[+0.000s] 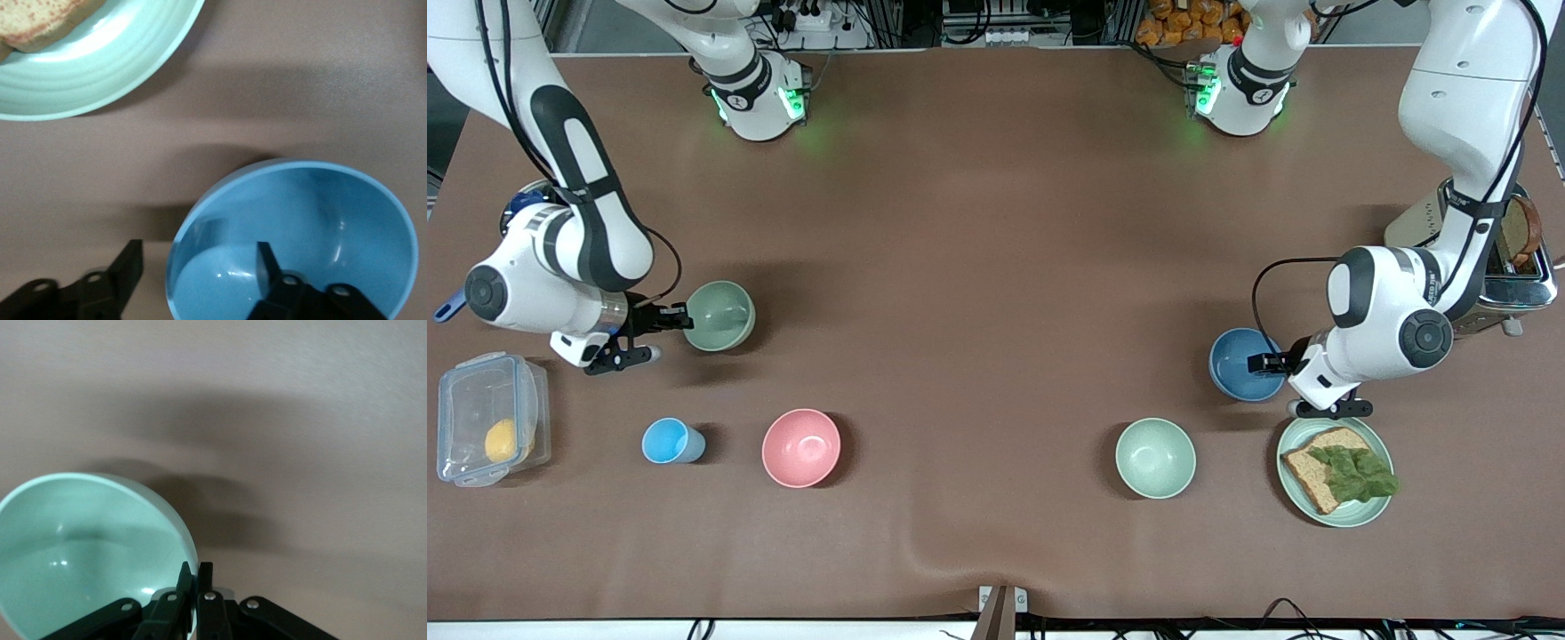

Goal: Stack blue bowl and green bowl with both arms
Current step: 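Grasp the green bowl with the right gripper while the left gripper grasps the blue bowl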

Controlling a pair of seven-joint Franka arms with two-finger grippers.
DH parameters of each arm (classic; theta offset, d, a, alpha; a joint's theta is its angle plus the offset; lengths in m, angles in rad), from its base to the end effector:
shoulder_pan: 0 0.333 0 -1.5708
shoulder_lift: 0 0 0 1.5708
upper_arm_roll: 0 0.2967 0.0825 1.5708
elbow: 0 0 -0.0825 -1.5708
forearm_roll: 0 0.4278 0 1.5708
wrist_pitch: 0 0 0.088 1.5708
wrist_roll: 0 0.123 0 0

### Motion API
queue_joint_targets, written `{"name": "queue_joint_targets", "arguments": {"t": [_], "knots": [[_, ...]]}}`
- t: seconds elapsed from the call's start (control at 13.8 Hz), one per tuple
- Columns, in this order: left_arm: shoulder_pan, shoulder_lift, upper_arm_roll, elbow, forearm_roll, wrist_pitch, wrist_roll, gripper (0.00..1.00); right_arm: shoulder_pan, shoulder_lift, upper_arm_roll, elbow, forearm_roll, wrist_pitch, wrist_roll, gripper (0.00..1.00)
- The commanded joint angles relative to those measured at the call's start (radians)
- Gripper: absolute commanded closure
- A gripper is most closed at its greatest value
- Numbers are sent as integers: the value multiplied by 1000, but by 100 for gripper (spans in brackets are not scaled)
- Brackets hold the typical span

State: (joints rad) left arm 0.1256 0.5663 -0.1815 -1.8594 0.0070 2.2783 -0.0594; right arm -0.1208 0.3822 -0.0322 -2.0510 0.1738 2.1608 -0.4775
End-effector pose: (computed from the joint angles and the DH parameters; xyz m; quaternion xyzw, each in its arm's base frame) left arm 0.6415 -0.0364 0.1416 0.9965 0.0098 -0.0716 0.0428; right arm 0.5750 -0.0800 0.1647 -0.9837 -0.1030 0.1100 0.0977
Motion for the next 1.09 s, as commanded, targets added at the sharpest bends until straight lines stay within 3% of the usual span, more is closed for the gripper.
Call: {"name": "queue_joint_targets", "arguments": {"t": [0.0, 0.22, 0.36, 0.51, 0.73, 0.87, 1.02], "knots": [[2, 4, -1, 12, 15, 6, 9, 100, 1, -31, 63, 87, 12, -119, 93, 100], [15, -23, -9, 11, 4, 6, 6, 100, 27, -62, 170, 132, 10, -148, 281, 100], [17, -65, -16, 14, -48, 4, 1, 100, 94, -60, 208, 163, 1, -141, 454, 100], [16, -103, -30, 14, -136, 4, 1, 100, 163, -55, 216, 196, -2, -136, 572, 100], [16, -141, -78, 14, -171, -5, -66, 100, 280, -40, 215, 241, -42, -115, 741, 100], [17, -155, -128, 14, -191, -5, -158, 100, 367, 7, 216, 278, -102, -76, 921, 100], [16, -155, -179, 17, -228, -5, -221, 100, 436, 64, 216, 293, -103, 0, 1035, 100]]}}
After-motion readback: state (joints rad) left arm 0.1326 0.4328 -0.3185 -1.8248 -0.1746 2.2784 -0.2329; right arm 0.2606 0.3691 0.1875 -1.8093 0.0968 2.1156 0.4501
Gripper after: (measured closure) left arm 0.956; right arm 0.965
